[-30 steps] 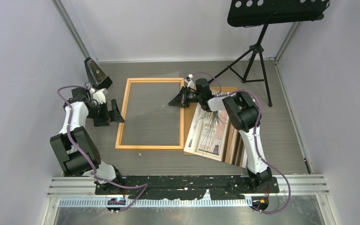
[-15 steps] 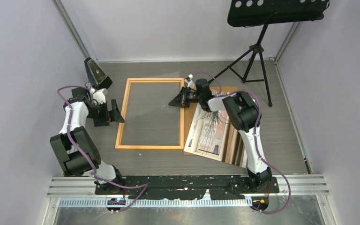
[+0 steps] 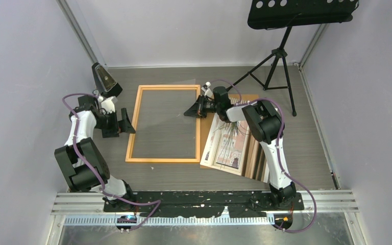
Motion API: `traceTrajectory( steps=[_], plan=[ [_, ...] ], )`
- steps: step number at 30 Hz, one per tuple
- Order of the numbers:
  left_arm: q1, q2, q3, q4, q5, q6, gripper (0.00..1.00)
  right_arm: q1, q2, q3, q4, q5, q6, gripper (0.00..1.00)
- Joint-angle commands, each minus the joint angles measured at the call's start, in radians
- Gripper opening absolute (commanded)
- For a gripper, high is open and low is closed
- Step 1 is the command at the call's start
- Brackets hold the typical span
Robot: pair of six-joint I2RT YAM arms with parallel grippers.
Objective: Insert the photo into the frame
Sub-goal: Place the photo frame item in the photo frame.
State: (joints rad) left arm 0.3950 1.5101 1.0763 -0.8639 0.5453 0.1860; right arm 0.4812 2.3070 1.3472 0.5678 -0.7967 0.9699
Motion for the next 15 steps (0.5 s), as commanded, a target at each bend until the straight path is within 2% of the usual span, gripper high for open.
traceTrajectory(
  steps=[1, 15],
  plan=[
    [0.004, -0.002, 0.009, 0.018, 0.026, -0.005, 0.97, -0.003, -0.022, -0.001, 0.034, 0.007, -0.012, 0.06],
    [0.004, -0.004, 0.006, 0.019, 0.028, -0.006, 0.97, -0.003, -0.025, 0.004, 0.015, 0.011, -0.026, 0.06]
  ],
)
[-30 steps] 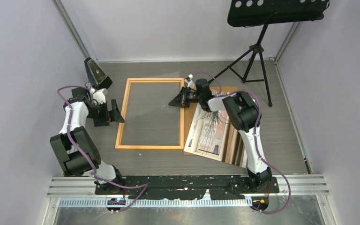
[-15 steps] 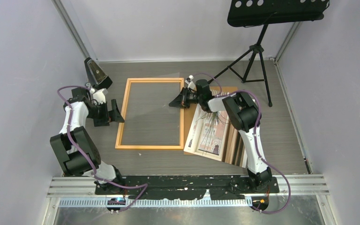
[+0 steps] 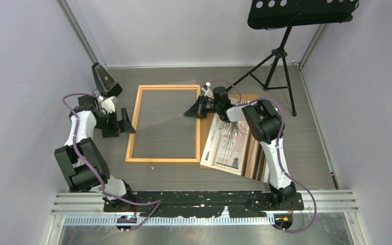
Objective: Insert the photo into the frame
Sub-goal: Place the photo frame item in the photo frame.
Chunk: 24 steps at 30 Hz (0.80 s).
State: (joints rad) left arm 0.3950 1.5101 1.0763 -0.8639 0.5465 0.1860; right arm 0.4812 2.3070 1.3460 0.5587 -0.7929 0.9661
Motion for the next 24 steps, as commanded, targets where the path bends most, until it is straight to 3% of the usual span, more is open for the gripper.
traceTrajectory(
  steps=[1, 24],
  plan=[
    [0.004, -0.005, 0.006, 0.019, 0.026, -0.006, 0.97, -0.003, -0.025, 0.007, 0.024, 0.007, -0.023, 0.06],
    [0.004, 0.003, 0.000, 0.022, 0.026, -0.007, 0.97, 0.009, -0.015, 0.027, 0.020, 0.006, -0.011, 0.06]
  ],
)
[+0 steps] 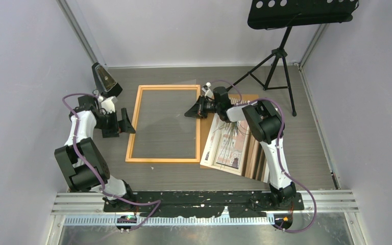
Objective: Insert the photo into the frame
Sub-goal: Place the photo frame item in the photo frame.
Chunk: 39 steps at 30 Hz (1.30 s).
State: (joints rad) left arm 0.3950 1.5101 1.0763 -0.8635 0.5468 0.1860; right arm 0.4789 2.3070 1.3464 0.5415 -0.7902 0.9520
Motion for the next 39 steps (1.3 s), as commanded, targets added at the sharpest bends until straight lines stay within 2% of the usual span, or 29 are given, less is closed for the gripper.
traceTrajectory(
  steps=[1, 39],
  plan=[
    [0.004, 0.005, 0.000, 0.022, 0.027, -0.006, 0.97, 0.013, -0.012, 0.028, 0.042, 0.003, 0.006, 0.06],
    [-0.056, 0.147, -0.024, 0.053, 0.035, -0.057, 0.95, 0.025, 0.012, 0.052, 0.030, 0.019, 0.034, 0.06]
  ],
)
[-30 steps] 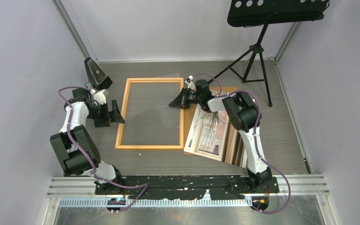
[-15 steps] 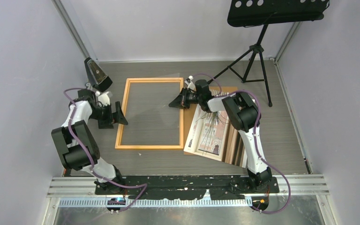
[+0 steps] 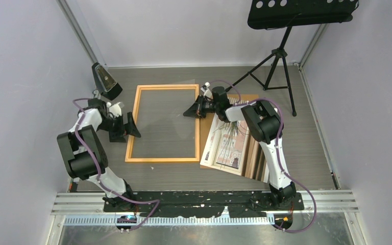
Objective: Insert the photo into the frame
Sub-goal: Place the photo frame item in the photo frame.
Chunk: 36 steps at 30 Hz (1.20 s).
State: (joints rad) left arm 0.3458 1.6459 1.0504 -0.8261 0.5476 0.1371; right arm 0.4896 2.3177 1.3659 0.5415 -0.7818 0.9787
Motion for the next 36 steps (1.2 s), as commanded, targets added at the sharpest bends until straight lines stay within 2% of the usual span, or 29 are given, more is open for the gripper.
traceTrajectory(
  steps=[1, 25, 36],
  plan=[
    [-0.008, 0.014, 0.001, 0.019, 0.036, -0.009, 0.95, 0.014, 0.001, 0.030, 0.031, 0.011, 0.007, 0.06],
    [-0.053, 0.056, -0.024, 0.015, 0.117, -0.011, 0.94, 0.025, 0.006, 0.017, 0.055, 0.030, 0.056, 0.06],
    [-0.066, 0.059, -0.028, 0.016, 0.110, -0.013, 0.94, 0.030, 0.004, 0.000, 0.076, 0.036, 0.093, 0.06]
  ],
)
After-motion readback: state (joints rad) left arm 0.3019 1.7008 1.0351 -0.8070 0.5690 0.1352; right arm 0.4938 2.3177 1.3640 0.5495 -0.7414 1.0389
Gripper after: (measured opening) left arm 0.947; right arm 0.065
